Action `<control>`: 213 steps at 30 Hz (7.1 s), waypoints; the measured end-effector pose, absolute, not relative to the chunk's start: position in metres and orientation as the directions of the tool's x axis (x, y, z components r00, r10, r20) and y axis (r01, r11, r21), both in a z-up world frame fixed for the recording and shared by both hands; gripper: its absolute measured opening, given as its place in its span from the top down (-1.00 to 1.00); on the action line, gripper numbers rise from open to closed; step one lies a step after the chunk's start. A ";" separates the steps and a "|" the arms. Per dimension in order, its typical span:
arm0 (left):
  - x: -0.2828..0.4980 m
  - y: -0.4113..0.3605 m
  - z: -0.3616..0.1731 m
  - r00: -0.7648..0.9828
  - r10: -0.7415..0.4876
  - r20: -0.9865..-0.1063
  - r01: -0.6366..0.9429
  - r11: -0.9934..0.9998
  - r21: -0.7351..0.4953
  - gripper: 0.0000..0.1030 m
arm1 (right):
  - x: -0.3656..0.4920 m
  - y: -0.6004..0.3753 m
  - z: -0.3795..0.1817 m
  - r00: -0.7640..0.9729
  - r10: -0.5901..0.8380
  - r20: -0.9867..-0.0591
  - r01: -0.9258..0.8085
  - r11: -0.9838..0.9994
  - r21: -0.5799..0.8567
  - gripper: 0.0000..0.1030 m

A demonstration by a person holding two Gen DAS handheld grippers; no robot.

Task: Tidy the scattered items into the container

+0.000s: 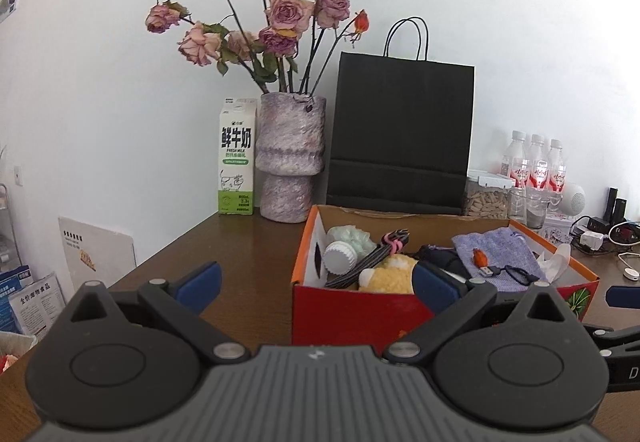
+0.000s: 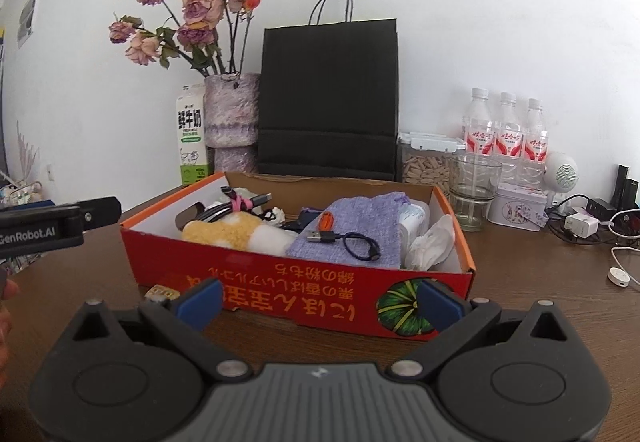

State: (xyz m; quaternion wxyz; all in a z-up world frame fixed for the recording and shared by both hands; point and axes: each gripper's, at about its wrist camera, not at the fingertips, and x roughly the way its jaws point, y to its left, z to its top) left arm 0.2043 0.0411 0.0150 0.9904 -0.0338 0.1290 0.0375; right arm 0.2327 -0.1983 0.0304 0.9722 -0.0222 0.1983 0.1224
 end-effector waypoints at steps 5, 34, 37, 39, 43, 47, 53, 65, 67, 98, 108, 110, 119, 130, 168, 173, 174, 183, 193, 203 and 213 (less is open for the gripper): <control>0.191 0.060 0.008 0.949 0.081 -0.306 -0.096 0.995 -0.033 -1.00 | 0.228 -0.174 0.023 0.839 0.296 -0.456 -0.330 0.944 0.005 -1.00; 0.177 0.124 -0.015 0.887 0.162 -0.433 -0.201 0.978 -0.046 -1.00 | 0.251 -0.107 -0.004 0.706 0.365 -0.607 -0.454 0.891 0.009 0.47; 0.182 0.118 -0.016 0.872 0.182 -0.455 -0.207 0.978 -0.005 -1.00 | 0.253 -0.117 0.000 0.719 0.362 -0.594 -0.437 0.899 0.019 0.47; 0.190 0.108 -0.017 0.856 0.192 -0.480 -0.193 0.980 0.047 -1.00 | 0.254 -0.127 0.002 0.734 0.349 -0.583 -0.420 0.907 0.014 0.47; 0.206 0.086 -0.015 0.851 0.102 -0.516 -0.098 0.995 0.035 -1.00 | 0.259 -0.153 0.005 0.761 0.312 -0.569 -0.370 0.929 0.014 0.47; 0.231 0.054 -0.017 0.830 0.046 -0.556 -0.025 0.999 0.044 -1.00 | 0.263 -0.179 0.007 0.779 0.280 -0.561 -0.321 0.947 0.028 0.47; 0.268 0.025 -0.022 0.796 0.006 -0.605 -0.020 1.000 -0.018 -1.00 | 0.265 -0.211 0.008 0.799 0.244 -0.549 -0.267 0.963 0.039 0.47; 0.293 0.004 -0.033 0.761 0.036 -0.647 -0.059 0.998 -0.013 -0.23 | 0.268 -0.241 0.010 0.821 0.194 -0.538 -0.204 0.978 0.041 0.47; 0.294 0.006 -0.033 0.763 0.034 -0.645 -0.066 0.998 -0.024 -0.17 | 0.268 -0.241 0.010 0.821 0.195 -0.537 -0.207 0.977 0.038 0.47; 0.224 -0.004 -0.002 0.881 0.012 -0.472 -0.044 0.997 -0.057 0.41 | 0.243 -0.229 0.021 0.853 0.228 -0.470 -0.248 0.969 0.020 0.46; 0.225 -0.030 0.052 0.945 -0.064 -0.322 0.057 0.998 -0.033 0.41 | 0.237 -0.217 0.068 0.901 0.277 -0.335 -0.289 0.957 0.016 0.46; 0.232 -0.032 0.058 0.949 -0.072 -0.307 0.065 0.997 -0.034 0.41 | 0.242 -0.213 0.075 0.907 0.282 -0.314 -0.293 0.956 0.013 0.46; 0.284 -0.030 0.059 0.957 -0.094 -0.274 0.076 0.994 -0.075 0.40 | 0.293 -0.204 0.090 0.923 0.278 -0.266 -0.279 0.960 0.033 0.46; 0.341 -0.023 0.031 0.934 -0.080 -0.347 0.062 0.996 -0.062 0.39 | 0.351 -0.213 0.057 0.910 0.234 -0.342 -0.248 0.969 0.002 0.46; 0.183 -0.012 0.041 0.959 -0.072 -0.274 0.066 0.997 -0.033 -1.00 | 0.204 -0.222 0.063 0.917 0.208 -0.340 -0.223 0.975 -0.006 -1.00; 0.149 -0.010 0.032 0.949 -0.060 -0.311 0.055 0.998 -0.022 -1.00 | 0.171 -0.219 0.051 0.902 0.200 -0.383 -0.214 0.977 0.007 -1.00; 0.142 -0.009 0.030 0.946 -0.056 -0.320 0.051 0.998 -0.024 -1.00 | 0.164 -0.218 0.050 0.898 0.201 -0.391 -0.215 0.977 0.009 -1.00; 0.076 0.001 0.026 0.942 -0.027 -0.334 0.009 0.998 -0.054 -1.00 | 0.109 -0.214 0.040 0.876 0.178 -0.448 -0.194 0.981 0.010 -1.00; 0.055 -0.005 0.032 0.938 -0.004 -0.346 -0.005 1.000 -0.027 -1.00 | 0.079 -0.220 0.046 0.881 0.190 -0.433 -0.192 0.981 0.041 -1.00; 0.049 -0.011 0.031 0.938 0.000 -0.347 -0.002 1.000 -0.005 -1.00 | 0.075 -0.222 0.046 0.880 0.186 -0.437 -0.183 0.982 0.051 -1.00; 0.049 -0.012 0.032 0.939 0.007 -0.344 -0.008 1.000 -0.001 -1.00 | 0.074 -0.222 0.048 0.883 0.184 -0.431 -0.181 0.982 0.050 -1.00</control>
